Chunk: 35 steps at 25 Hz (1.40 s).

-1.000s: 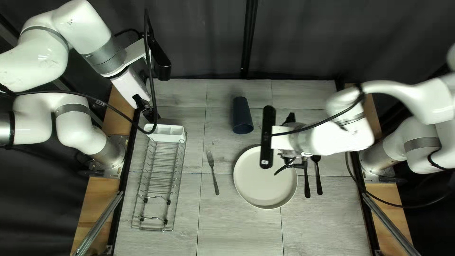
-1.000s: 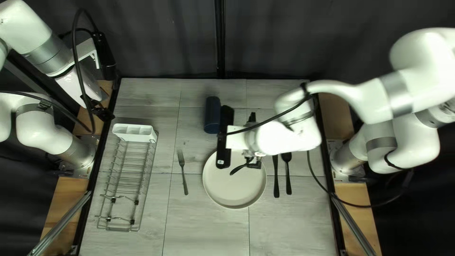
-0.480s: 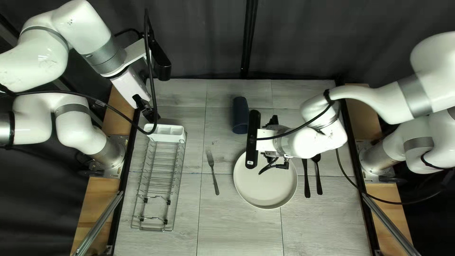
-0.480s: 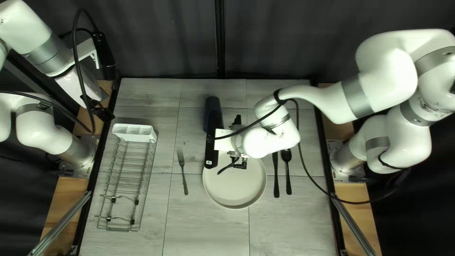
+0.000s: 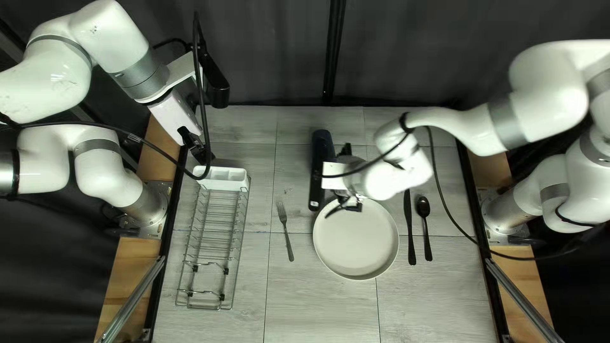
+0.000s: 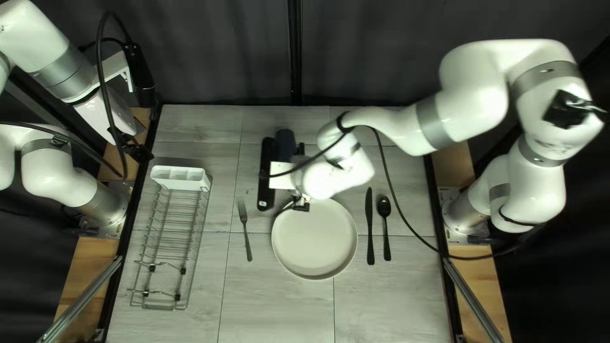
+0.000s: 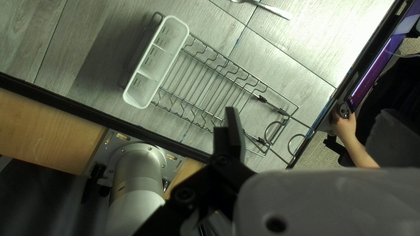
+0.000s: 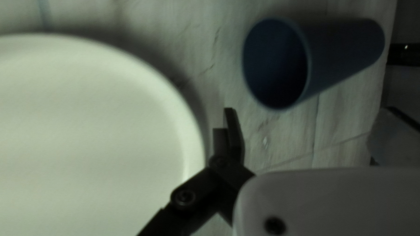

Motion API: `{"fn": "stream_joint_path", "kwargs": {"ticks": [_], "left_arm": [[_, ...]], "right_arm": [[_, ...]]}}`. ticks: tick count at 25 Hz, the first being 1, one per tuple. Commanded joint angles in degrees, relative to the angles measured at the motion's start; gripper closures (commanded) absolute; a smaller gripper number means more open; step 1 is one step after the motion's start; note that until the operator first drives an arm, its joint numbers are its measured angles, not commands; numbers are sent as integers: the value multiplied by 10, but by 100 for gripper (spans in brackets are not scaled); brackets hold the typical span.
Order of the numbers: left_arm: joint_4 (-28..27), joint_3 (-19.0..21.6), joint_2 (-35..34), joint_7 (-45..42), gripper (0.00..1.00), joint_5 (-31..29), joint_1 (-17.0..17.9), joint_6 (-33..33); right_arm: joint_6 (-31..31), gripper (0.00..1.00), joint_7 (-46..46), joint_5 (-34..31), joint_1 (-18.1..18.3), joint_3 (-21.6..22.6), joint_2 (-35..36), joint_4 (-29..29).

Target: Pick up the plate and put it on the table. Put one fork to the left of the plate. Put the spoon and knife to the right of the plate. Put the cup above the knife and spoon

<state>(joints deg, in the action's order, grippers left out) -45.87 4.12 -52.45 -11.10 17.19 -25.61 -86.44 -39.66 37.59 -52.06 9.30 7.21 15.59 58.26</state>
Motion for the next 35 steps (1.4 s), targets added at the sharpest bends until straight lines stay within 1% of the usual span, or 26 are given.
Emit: {"fn": "stream_joint_path", "kwargs": {"ticks": [1,5,7,10,13,20,21,22,23,24,30,33,35], "left_arm": [[0,0,0,0,0,0,0,0],[0,0,0,0,0,0,0,0],[0,0,0,0,0,0,0,0],[0,0,0,0,0,0,0,0],[0,0,0,0,0,0,0,0],[0,0,0,0,0,0,0,0],[0,0,0,0,0,0,0,0],[0,0,0,0,0,0,0,0],[0,0,0,0,0,0,0,0],[0,0,0,0,0,0,0,0],[0,0,0,0,0,0,0,0],[0,0,0,0,0,0,0,0],[0,0,0,0,0,0,0,0]], "right_arm": [[-1,0,-3,-7,4,-7,16,11],[-1,0,-3,-7,4,-7,16,11],[-5,0,14,-30,-2,-12,17,3],[2,0,25,-57,3,-27,35,9],[17,0,31,-89,13,-46,58,19],[28,0,59,-138,12,-67,98,46],[29,2,62,-145,12,-70,103,50],[29,46,65,-148,12,-72,106,52],[28,46,71,-158,9,-75,109,53],[24,100,80,-163,6,-77,110,54],[-14,100,115,-171,-9,-81,82,46],[-44,100,112,-156,-15,-78,39,32],[-62,100,91,-132,-16,-74,8,23]]}}
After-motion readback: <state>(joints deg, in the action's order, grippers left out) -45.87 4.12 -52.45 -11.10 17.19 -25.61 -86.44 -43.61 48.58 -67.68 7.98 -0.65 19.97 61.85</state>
